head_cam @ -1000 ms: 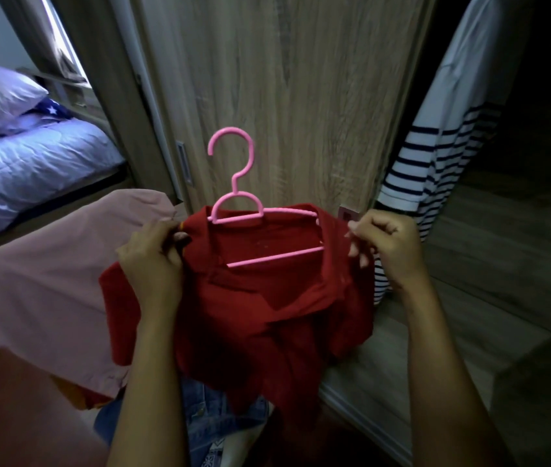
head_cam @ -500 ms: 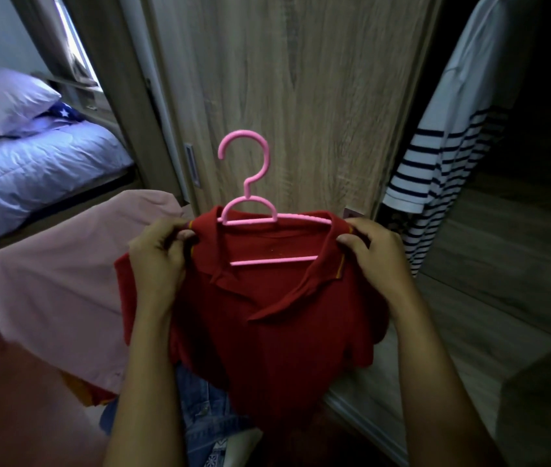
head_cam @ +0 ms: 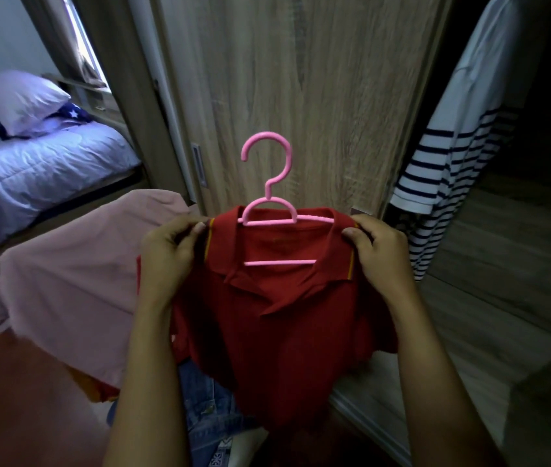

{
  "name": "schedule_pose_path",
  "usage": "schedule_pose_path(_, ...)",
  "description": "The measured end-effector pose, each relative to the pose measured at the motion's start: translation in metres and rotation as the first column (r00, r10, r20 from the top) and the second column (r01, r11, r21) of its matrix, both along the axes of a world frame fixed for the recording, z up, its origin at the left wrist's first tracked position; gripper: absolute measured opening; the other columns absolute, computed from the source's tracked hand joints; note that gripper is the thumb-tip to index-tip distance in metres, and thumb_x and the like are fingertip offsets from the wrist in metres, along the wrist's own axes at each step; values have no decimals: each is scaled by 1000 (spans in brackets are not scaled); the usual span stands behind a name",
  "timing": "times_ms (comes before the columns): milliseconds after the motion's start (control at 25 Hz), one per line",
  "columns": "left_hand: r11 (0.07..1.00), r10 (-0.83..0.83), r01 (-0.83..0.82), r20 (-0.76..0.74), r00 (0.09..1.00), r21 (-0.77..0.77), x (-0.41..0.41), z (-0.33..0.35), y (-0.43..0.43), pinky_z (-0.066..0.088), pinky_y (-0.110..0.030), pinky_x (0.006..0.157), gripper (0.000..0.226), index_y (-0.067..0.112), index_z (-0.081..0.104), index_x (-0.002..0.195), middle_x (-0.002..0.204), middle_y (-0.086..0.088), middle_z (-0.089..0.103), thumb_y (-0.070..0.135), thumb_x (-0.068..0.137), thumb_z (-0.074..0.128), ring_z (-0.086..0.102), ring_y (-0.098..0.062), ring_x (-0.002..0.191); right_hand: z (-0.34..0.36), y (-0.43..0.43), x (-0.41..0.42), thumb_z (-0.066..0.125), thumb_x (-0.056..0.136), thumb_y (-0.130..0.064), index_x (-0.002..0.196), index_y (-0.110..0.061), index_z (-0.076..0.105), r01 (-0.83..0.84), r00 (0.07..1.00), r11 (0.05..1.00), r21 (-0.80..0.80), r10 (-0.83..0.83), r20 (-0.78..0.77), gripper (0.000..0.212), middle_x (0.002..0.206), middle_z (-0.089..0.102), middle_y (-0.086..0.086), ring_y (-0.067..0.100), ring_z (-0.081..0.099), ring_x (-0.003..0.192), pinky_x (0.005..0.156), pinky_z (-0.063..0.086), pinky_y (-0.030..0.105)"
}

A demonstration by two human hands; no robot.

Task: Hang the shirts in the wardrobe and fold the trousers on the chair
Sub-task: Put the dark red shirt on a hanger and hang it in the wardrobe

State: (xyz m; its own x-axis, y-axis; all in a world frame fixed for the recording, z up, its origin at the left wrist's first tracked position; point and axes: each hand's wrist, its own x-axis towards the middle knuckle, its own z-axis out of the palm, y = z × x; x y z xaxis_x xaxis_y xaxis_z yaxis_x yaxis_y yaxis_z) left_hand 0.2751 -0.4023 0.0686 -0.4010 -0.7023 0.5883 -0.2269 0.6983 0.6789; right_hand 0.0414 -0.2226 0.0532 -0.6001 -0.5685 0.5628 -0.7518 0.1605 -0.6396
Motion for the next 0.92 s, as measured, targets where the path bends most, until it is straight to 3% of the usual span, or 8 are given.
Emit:
schedule_pose_path(200,976,207,-208,-33,978,-58,3,2,-3,38,-27,64,20,9,72,87,81,-11,72,12,82,53,58,-10,72,6,-2,3,52,84,-36,99,-18,70,77,996,996,38,-76,-40,29,98,72,2,25,65,94,85,47,52)
schedule_pose_path(320,988,142,-145,-57,988,-44,5,3,-10,44,-29,68,22,11,72,90,84,-9,72,17,84,52,59,-6,76,12,0,5,56,85,-32,100,-18,71,185,977,981,51,-178,-118,26,98,72,3,26,64,94,84,45,47)
schedule_pose_path(480,990,138,-139,-32,990,-13,9,-4,-22,50,-44,81,26,20,70,97,96,-2,71,32,89,49,63,-24,88,14,-2,5,53,83,-36,96,-18,71,140,990,990,9,-140,-25,29,92,72,2,25,65,89,83,47,52)
schedule_pose_path(560,986,159,-160,-13,987,-56,11,-5,-26,47,-44,88,27,23,66,108,108,-3,68,28,88,51,59,-25,99,13,-4,5,53,82,-37,96,-18,71,104,995,995,-10,-104,10,29,93,72,1,23,66,89,84,47,54)
schedule_pose_path(680,992,62,-48,125,990,-114,8,-3,-29,44,-39,96,38,19,64,117,117,-3,66,32,84,50,57,-22,110,13,-6,5,54,82,-36,95,-18,71,77,996,996,-41,-75,44,28,91,73,-1,21,67,87,85,47,53)
schedule_pose_path(800,996,50,-41,134,990,-76,1,-4,-26,47,-35,87,36,12,68,106,107,-8,70,32,81,54,63,-23,100,14,-7,6,54,82,-34,95,-18,71,53,998,996,-68,-50,36,26,89,73,-1,21,67,87,85,47,54)
schedule_pose_path(920,993,102,-95,117,988,-64,-1,-9,-26,48,-42,76,34,10,68,91,89,-10,70,38,80,52,63,-28,85,14,-7,3,54,83,-35,98,-18,71,37,999,996,-82,-34,38,29,93,72,-2,22,66,90,86,46,55)
